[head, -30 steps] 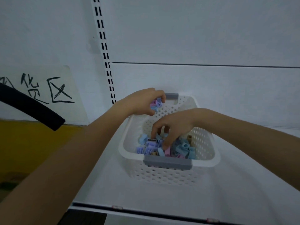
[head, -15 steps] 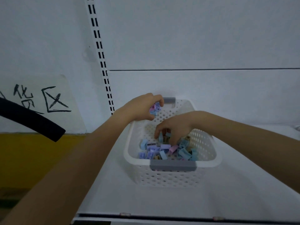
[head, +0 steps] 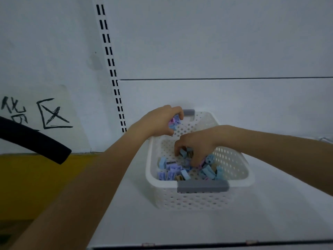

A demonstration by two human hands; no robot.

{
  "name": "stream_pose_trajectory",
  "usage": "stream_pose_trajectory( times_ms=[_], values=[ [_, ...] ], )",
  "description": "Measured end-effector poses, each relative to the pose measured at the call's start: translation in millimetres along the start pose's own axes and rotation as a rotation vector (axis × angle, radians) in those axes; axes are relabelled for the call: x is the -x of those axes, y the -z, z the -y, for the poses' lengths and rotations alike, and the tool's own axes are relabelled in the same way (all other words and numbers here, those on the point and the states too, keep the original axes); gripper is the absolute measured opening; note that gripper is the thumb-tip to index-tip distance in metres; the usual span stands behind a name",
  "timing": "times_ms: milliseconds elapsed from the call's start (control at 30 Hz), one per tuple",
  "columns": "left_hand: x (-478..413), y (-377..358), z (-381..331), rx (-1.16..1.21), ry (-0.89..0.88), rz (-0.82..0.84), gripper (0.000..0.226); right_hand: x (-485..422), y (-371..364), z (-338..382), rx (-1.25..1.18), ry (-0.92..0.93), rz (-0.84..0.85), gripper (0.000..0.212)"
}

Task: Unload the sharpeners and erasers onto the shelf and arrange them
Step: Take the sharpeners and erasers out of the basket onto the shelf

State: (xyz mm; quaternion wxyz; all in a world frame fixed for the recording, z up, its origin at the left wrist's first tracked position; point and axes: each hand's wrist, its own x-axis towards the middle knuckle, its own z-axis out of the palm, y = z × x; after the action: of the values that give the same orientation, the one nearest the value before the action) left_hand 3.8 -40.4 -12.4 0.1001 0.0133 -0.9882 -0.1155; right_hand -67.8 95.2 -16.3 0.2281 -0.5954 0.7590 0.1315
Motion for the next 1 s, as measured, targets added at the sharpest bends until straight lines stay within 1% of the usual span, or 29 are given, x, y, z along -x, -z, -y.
stream_pose_trajectory(
  times_ms=[100, 233, 333, 400, 467, 533, 633, 733, 800, 1000],
  values=[
    [0, 0, 0, 0.026, -0.008, -0.019, 0.040, 2, 0, 2, 0.038, 0.006, -0.004, 0.058],
    [-1, -1, 1, 0.038, -0.021, -0.030, 0.040, 4, 2, 2, 0.018, -0.002, -0.022, 0.055],
    [0, 0, 0, 0.080, -0.016, -0.058, 0.039, 8, 4, 3, -0.088, 0.023, -0.132, 0.050],
    [2, 1, 0, 0.160, 0.007, -0.115, 0.039, 11, 6, 2, -0.143, 0.052, -0.217, 0.047],
    [5, 6, 0, 0.229, 0.049, -0.182, 0.037, 18, 8, 1, -0.148, 0.062, -0.268, 0.045],
    [6, 15, 1, 0.237, 0.081, -0.216, 0.036, 30, 13, -1, -0.143, 0.068, -0.320, 0.043],
    [3, 34, -9, 0.179, 0.099, -0.227, 0.037, 59, 26, -9, -0.157, 0.074, -0.425, 0.039],
    [-6, 52, -37, 0.141, 0.078, -0.223, 0.038, 100, 35, -26, -0.210, 0.050, -0.535, 0.035],
    [-16, 60, -66, 0.130, 0.043, -0.219, 0.039, 130, 33, -40, -0.246, 0.009, -0.576, 0.036],
    [-58, 44, -179, 0.144, -0.099, -0.181, 0.038, 221, -18, -105, -0.261, -0.143, -0.607, 0.034]
  ],
)
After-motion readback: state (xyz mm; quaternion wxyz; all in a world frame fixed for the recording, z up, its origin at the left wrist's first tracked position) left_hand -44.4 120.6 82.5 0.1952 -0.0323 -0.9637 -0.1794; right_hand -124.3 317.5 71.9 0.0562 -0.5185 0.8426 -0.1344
